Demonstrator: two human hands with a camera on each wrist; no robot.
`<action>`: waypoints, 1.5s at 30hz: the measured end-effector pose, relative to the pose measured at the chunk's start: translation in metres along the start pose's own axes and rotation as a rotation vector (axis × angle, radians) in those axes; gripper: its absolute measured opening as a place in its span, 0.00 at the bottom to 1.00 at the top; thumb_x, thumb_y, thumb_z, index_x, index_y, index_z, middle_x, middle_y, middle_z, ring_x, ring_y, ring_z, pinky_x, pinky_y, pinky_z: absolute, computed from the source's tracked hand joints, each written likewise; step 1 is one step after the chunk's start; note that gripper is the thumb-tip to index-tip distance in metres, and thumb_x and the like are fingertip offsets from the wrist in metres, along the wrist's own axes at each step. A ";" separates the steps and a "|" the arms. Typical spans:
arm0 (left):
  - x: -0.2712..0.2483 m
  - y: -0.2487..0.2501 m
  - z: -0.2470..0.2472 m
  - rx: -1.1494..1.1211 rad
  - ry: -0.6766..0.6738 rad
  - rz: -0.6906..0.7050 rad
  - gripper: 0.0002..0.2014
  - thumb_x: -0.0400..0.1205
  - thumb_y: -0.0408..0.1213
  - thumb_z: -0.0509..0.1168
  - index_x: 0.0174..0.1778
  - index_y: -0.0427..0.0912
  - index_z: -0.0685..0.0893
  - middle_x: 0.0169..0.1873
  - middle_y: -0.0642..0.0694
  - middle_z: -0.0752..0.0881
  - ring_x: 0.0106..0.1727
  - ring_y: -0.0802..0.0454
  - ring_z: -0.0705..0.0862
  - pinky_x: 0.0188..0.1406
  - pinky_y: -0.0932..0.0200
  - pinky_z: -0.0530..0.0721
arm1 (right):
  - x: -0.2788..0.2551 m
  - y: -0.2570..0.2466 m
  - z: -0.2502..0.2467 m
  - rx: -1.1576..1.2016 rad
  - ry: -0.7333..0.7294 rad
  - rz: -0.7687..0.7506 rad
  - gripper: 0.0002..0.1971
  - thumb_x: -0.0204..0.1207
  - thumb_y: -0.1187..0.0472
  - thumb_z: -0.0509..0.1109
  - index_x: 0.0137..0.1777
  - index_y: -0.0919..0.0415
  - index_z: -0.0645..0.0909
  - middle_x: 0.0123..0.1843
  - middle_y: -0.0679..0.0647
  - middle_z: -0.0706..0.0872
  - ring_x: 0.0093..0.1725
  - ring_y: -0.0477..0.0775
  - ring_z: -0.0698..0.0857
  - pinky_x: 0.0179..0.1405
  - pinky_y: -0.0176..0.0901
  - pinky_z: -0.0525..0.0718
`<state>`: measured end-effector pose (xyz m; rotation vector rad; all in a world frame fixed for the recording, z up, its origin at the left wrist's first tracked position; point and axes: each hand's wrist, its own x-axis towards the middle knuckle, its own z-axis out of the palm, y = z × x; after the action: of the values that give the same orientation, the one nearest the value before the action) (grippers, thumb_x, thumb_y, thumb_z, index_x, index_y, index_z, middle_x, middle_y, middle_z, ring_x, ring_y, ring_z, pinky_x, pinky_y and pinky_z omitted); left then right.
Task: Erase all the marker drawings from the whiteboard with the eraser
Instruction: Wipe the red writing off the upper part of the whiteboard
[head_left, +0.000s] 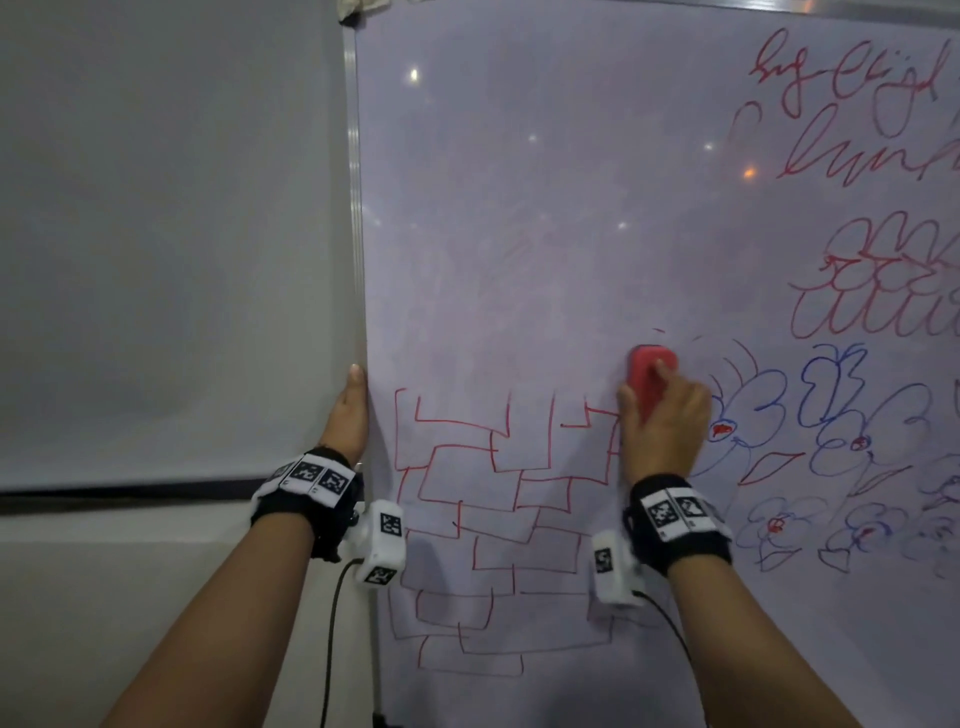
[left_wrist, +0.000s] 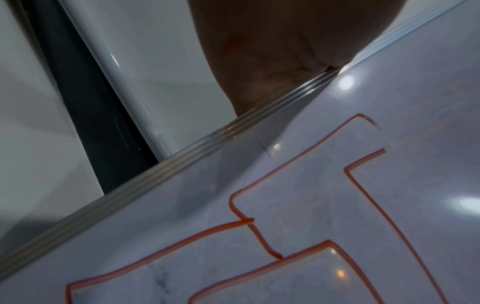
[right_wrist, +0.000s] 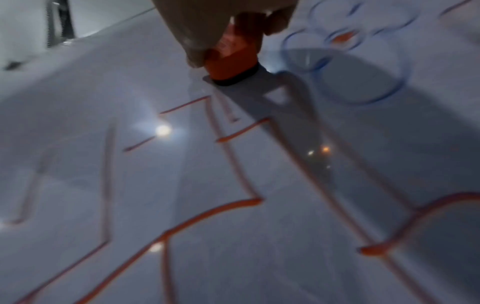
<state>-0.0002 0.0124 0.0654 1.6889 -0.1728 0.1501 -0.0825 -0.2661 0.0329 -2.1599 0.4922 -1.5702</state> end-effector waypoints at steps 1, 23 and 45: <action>0.000 0.000 0.000 0.001 0.002 -0.005 0.28 0.87 0.49 0.40 0.73 0.34 0.71 0.73 0.37 0.72 0.75 0.46 0.68 0.68 0.63 0.63 | 0.003 0.012 -0.006 0.026 0.041 0.104 0.25 0.75 0.52 0.70 0.66 0.66 0.74 0.56 0.69 0.76 0.54 0.67 0.76 0.51 0.63 0.80; 0.000 0.001 0.003 0.025 0.007 -0.011 0.27 0.87 0.48 0.40 0.73 0.34 0.71 0.72 0.35 0.72 0.75 0.44 0.68 0.67 0.61 0.64 | 0.013 0.025 -0.003 -0.034 0.121 -0.020 0.23 0.78 0.45 0.61 0.63 0.64 0.71 0.47 0.69 0.76 0.48 0.58 0.67 0.44 0.59 0.78; 0.001 0.000 0.004 0.036 0.038 -0.032 0.28 0.87 0.49 0.40 0.73 0.33 0.70 0.73 0.34 0.71 0.75 0.42 0.68 0.73 0.54 0.63 | -0.036 0.068 -0.017 -0.121 -0.196 -0.451 0.17 0.71 0.53 0.70 0.57 0.60 0.77 0.43 0.68 0.82 0.39 0.66 0.79 0.34 0.58 0.85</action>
<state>0.0004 0.0089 0.0647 1.7227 -0.1159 0.1622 -0.1118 -0.3072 -0.0274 -2.6191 0.0346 -1.5484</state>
